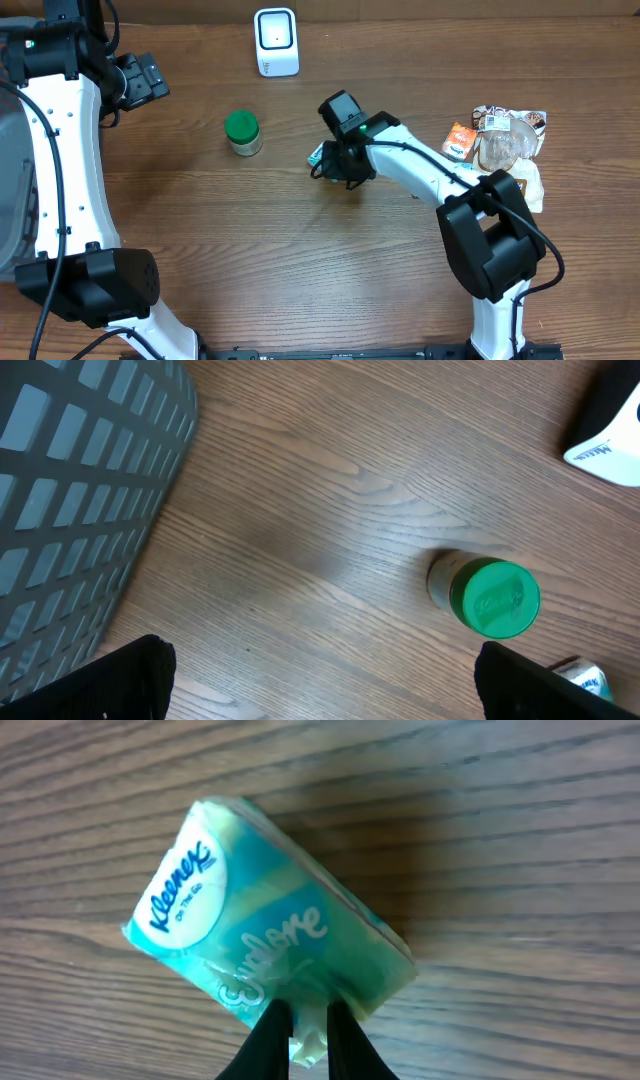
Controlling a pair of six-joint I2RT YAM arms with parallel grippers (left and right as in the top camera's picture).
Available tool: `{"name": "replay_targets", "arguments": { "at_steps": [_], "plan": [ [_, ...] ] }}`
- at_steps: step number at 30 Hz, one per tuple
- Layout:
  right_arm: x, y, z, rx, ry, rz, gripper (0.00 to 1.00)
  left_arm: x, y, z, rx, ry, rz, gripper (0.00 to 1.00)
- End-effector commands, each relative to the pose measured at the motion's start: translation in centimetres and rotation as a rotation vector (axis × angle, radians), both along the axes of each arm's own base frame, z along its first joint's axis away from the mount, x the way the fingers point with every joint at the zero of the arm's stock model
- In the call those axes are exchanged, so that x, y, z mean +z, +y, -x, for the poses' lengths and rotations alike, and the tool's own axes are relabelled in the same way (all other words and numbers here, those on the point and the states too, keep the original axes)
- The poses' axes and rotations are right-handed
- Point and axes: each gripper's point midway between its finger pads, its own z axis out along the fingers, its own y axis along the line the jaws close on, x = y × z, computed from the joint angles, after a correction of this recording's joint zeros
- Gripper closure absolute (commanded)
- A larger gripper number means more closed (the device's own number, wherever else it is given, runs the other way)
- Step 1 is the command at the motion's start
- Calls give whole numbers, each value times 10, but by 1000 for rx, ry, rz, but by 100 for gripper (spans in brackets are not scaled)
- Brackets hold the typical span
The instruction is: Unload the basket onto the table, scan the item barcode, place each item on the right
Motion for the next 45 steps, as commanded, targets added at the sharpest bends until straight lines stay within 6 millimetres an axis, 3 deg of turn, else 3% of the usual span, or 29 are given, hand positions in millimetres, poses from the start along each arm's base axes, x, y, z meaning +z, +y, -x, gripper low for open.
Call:
{"name": "replay_targets", "arguments": {
  "at_steps": [1,5,10,19,35,37,38,39,40,43,45],
  "plan": [
    [19,2,-21,31,-52,-35,89,-2,-2,-2,-8,4,-5,0],
    [30,-11,-49,3,-134,-36,90,-2,-2,-2,-8,4,-5,0],
    [22,-36,-72,-64,-207,26,89,-2,-2,-2,-8,4,-5,0],
    [7,-27,-47,-22,-107,21,89,-2,-2,-2,-8,4,-5,0],
    [3,-17,-17,59,12,-20,87,-1,-2,-2,-8,4,-5,1],
    [9,-20,-19,59,20,-28,75,-1,-2,-2,-8,4,-5,1],
    [17,-20,-20,84,24,-53,61,-2,-2,-2,-8,4,-5,1],
    [25,-19,-22,96,22,-72,53,-2,-2,-2,-8,4,-5,0],
    [31,-20,-24,95,21,-85,50,-2,-2,-2,-8,4,-5,1],
    [53,-22,-28,83,17,-138,50,-2,-2,-2,-8,4,-5,0],
    [59,-15,-23,103,43,-204,56,-1,-2,-2,-8,4,-6,0]
  ]
}}
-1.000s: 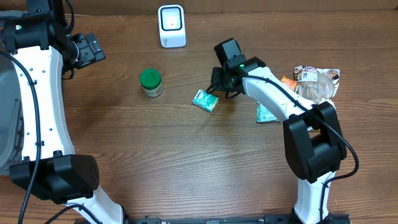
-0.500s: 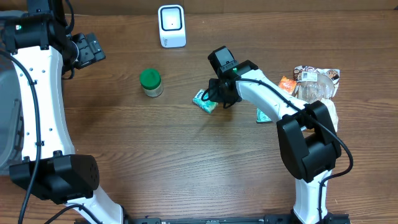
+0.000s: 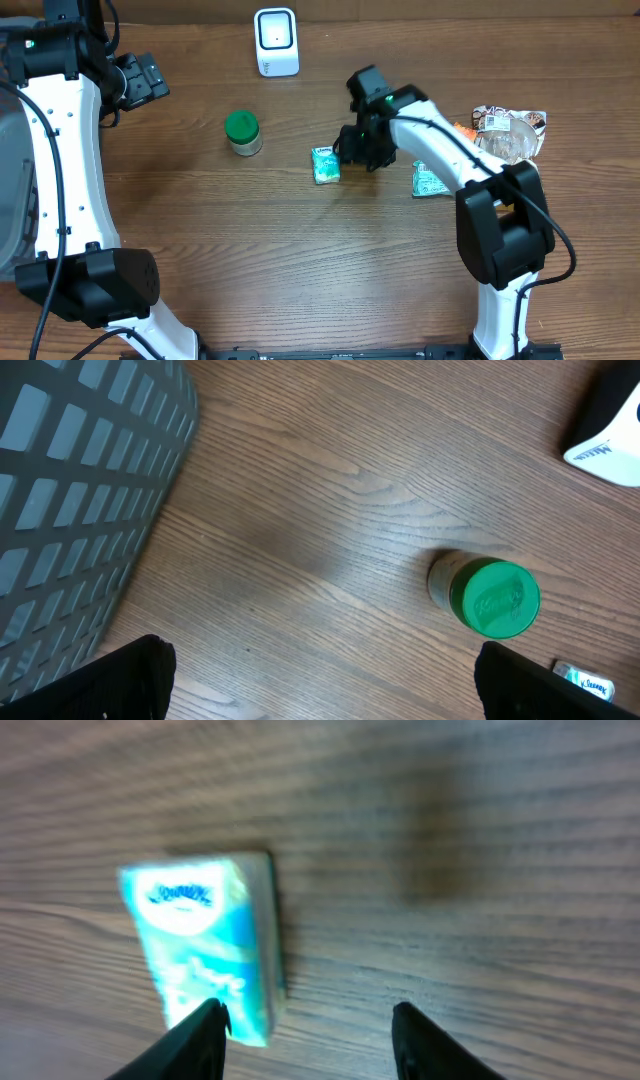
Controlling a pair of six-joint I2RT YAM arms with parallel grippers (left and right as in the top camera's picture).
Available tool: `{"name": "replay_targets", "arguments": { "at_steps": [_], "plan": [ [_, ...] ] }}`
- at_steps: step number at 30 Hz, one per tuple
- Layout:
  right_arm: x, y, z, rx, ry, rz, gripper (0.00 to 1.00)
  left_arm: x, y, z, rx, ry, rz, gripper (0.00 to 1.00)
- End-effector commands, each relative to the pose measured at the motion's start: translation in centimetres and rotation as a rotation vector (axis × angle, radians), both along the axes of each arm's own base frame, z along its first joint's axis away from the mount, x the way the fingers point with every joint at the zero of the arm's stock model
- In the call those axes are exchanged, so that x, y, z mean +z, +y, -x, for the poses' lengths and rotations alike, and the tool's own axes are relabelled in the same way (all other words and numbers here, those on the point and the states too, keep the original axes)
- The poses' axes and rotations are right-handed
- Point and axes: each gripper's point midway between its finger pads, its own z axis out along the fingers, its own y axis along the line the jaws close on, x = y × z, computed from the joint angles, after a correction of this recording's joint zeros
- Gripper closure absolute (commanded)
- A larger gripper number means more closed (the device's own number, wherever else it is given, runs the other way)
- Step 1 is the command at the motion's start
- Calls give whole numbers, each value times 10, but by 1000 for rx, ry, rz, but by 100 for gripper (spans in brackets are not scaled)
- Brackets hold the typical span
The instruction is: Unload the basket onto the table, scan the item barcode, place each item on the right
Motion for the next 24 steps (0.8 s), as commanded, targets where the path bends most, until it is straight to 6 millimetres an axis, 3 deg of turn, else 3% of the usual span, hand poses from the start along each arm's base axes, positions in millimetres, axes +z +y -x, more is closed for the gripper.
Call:
{"name": "replay_targets", "arguments": {
  "at_steps": [1,2,9,20,24],
  "plan": [
    [35,17,-1,48,-9,-160,59,-1,-2,-2,-8,4,-5,0],
    [28,19,6,53,19,-171,64,-2,-2,-2,-8,4,-5,1],
    [-7,28,25,45,90,-211,71,-2,-2,-2,-8,4,-5,0],
    [-37,28,24,-15,61,-237,77,-1,-2,-2,-8,4,-5,0],
    [-49,25,32,-27,79,-231,81,-2,-2,-2,-8,4,-5,0]
  ]
}}
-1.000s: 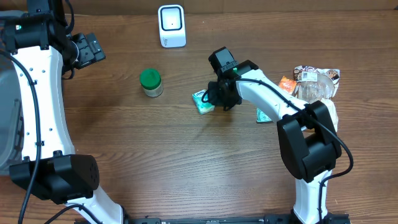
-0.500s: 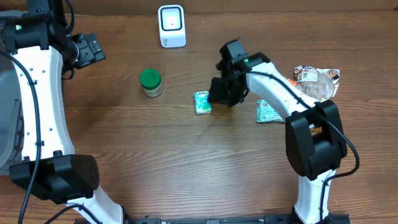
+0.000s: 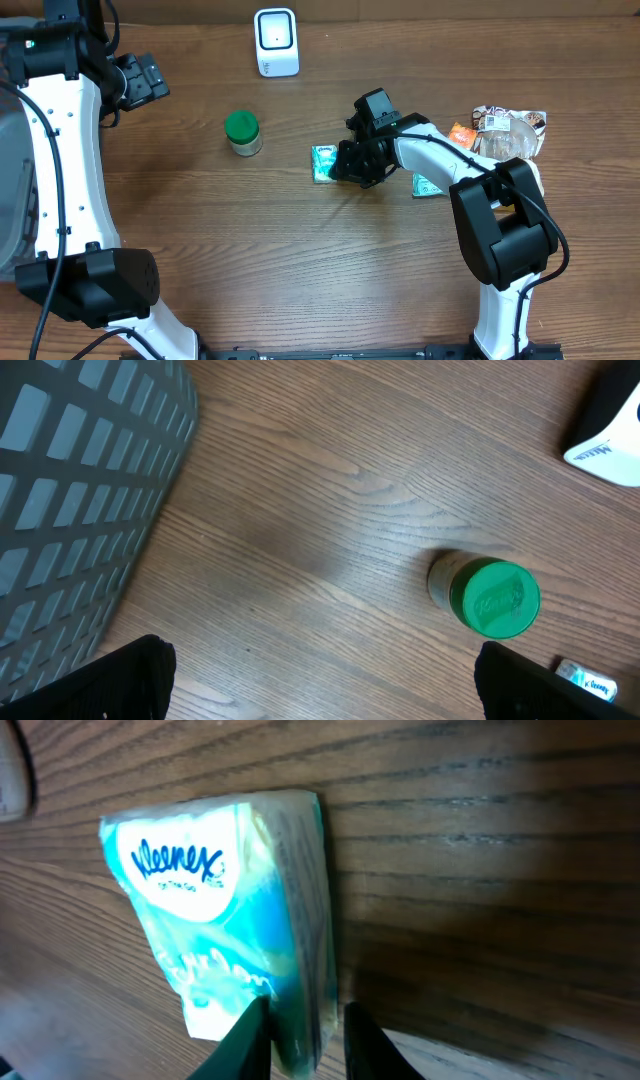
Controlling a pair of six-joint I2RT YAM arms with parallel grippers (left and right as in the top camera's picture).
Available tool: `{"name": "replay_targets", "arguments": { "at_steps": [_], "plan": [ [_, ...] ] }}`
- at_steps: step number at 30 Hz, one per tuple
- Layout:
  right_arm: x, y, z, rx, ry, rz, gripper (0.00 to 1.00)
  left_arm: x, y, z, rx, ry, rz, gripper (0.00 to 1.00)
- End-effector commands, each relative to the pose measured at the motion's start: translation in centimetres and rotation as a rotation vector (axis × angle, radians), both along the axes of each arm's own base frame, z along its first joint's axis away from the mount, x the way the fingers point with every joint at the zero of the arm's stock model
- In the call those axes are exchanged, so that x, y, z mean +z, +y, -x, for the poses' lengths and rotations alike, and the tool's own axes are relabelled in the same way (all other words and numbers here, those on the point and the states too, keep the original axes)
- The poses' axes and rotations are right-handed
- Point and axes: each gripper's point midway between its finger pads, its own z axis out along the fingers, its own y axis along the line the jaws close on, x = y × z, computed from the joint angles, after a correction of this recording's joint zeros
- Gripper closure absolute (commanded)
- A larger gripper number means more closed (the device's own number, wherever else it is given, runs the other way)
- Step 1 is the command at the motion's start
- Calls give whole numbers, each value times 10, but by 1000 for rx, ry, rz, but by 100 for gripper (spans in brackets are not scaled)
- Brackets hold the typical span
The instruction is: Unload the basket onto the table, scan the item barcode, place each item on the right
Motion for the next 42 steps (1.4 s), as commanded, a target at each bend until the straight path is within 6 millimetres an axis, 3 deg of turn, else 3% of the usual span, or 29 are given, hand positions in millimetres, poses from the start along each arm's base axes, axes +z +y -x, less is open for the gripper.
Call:
{"name": "replay_targets", "arguments": {
  "at_steps": [1,3,6,9,11,12,16,18,23,31,37,42],
  "plan": [
    [-9,-5,11,-11,36,15,85,-2,-2,-2,-8,4,-5,0],
    [-9,-5,11,-11,36,14,96,-1,-2,-2,-8,4,-5,1],
    [10,11,8,25,35,-112,96,-2,-2,-2,-8,4,-5,1],
    [72,31,3,81,36,-381,96,-1,-2,-2,-8,4,-6,1],
    [126,41,4,156,3,-595,96,-1,-2,-2,-8,4,-6,0],
    [167,43,8,235,-37,-755,96,-1,-2,-2,-8,4,-5,0],
    [238,33,17,349,-106,-959,96,-2,-2,-2,-8,4,-5,0],
    [255,29,22,390,-112,-1011,96,-2,-2,-2,-8,4,-5,0],
    [276,27,28,431,-41,-1070,96,-2,-2,-2,-8,4,-5,0],
    [299,29,21,386,43,-1056,96,-2,-2,-2,-8,4,-5,0],
    [318,30,17,427,-74,-1061,96,-2,-2,-2,-8,4,-5,0],
    [311,41,18,469,-169,-1066,96,-1,-2,-2,-8,4,-5,0]
  ]
}}
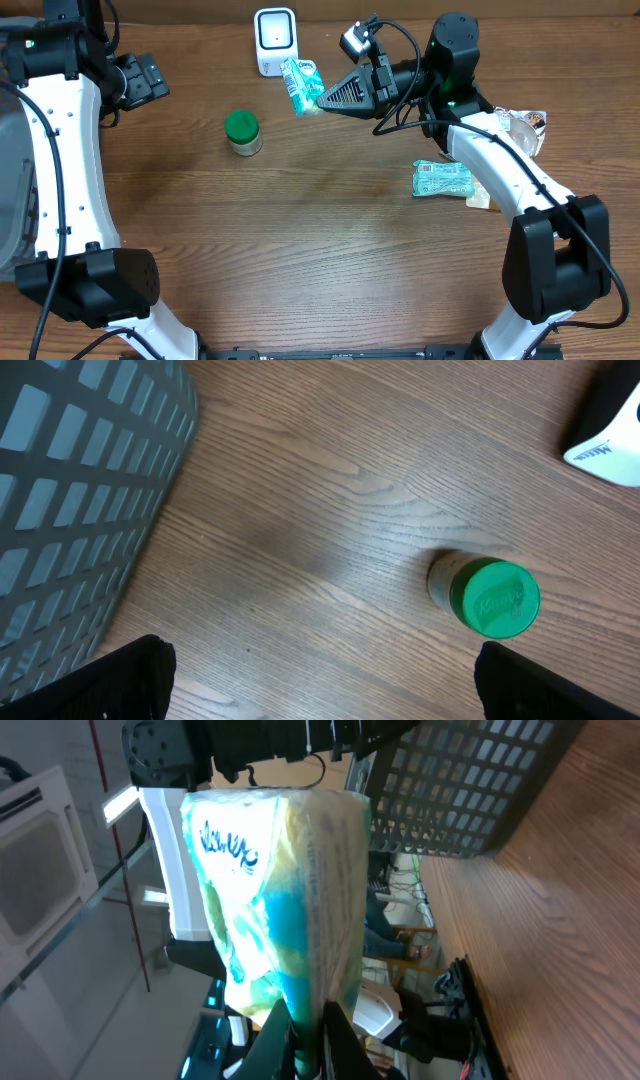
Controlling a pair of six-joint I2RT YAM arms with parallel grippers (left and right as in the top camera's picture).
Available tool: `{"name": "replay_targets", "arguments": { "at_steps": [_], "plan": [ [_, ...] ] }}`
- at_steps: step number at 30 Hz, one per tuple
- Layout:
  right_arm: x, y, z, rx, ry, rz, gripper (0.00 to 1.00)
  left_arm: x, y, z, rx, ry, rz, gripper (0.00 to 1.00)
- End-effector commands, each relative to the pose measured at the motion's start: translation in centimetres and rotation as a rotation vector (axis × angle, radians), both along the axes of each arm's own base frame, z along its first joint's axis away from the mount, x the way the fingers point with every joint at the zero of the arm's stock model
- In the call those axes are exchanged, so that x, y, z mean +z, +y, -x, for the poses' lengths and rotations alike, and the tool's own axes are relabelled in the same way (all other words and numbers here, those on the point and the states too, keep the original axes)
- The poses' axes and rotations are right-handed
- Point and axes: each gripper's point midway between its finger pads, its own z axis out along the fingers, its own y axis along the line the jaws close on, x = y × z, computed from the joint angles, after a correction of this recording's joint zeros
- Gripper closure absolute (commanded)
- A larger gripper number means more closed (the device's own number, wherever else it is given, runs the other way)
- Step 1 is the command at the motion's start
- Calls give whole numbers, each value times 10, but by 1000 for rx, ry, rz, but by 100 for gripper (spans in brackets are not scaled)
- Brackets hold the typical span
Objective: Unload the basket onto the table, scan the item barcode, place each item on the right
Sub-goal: 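Lift the Kleenex pack with the right gripper up to the scanner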
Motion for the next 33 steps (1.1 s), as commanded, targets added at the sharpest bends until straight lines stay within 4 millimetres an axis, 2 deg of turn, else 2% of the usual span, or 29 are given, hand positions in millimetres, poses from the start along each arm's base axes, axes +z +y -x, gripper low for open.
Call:
{"name": "replay_targets", "arguments": {
  "at_steps": [1,5,7,10,12,15,19,21,24,28,29,30,33],
  "plan": [
    [-1,12,4,-6,-76,-17,96,-2,-2,-2,-8,4,-5,1],
    [-30,22,-6,-100,-42,48,96,-2,-2,-2,-8,4,-5,0],
    [-54,22,-15,-180,-15,130,96,-2,-2,-2,-8,4,-5,0],
    [-96,13,-23,-286,17,298,96,-1,-2,-2,-8,4,-5,0],
    [-116,5,-26,-337,29,402,96,-2,-2,-2,-8,4,-5,1],
    [-128,-8,-30,-392,6,548,96,-2,-2,-2,-8,4,-5,1],
    [-103,-35,-50,-515,-120,777,96,-2,-2,-2,-8,4,-5,0],
    [-83,-44,-62,-594,-207,863,96,-2,-2,-2,-8,4,-5,1],
    [-44,-55,-88,-767,-432,990,96,-2,-2,-2,-8,4,-5,0],
    [3,-47,-117,-961,-829,1116,96,-2,-2,-2,-8,4,-5,1],
    [14,-37,-124,-1016,-941,1140,96,-2,-2,-2,-8,4,-5,0],
    [17,-33,-126,-1028,-978,1146,96,-2,-2,-2,-8,4,-5,0],
    [19,1,-143,-1021,-1192,1143,96,-2,-2,-2,-8,4,-5,0]
  ]
}}
